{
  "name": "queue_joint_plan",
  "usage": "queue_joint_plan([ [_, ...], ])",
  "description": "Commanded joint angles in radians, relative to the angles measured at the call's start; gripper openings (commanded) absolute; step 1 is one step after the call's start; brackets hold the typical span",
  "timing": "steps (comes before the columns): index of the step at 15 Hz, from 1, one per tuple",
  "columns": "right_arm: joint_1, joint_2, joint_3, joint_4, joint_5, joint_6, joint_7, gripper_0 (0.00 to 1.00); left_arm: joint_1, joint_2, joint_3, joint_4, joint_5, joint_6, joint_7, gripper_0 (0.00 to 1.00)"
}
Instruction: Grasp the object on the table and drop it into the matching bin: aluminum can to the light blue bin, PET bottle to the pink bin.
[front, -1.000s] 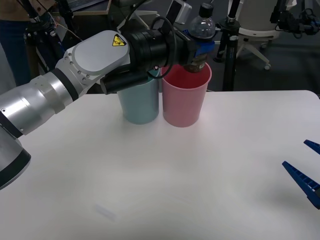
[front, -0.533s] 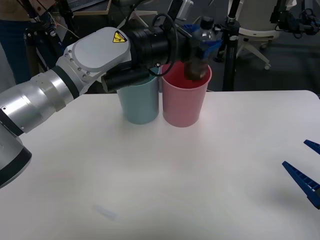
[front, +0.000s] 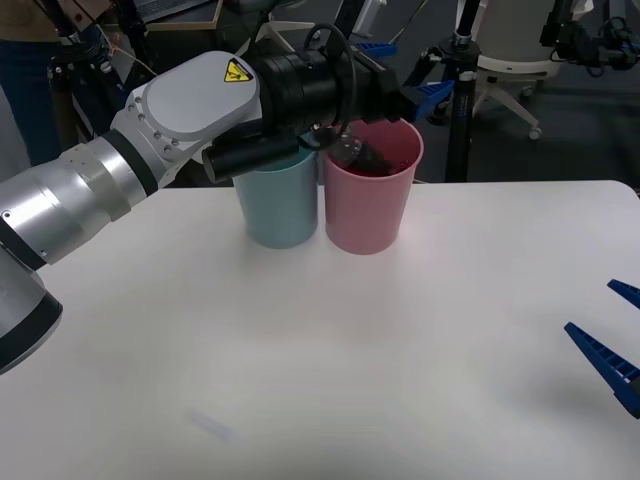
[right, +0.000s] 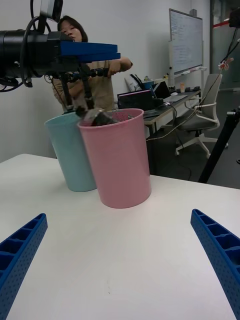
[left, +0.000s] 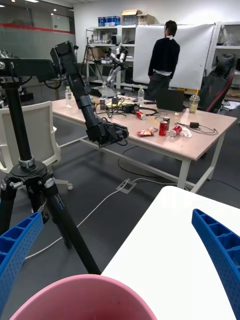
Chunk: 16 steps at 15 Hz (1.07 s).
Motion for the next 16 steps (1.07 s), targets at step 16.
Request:
queue_joint_plan([
  [16, 0.000, 0.000, 0.000, 0.000, 0.000, 0.000, 0.000, 1.00, 0.002, 0.140, 0.000, -0.057, 0.161, -0.126, -0.091, 1.00],
])
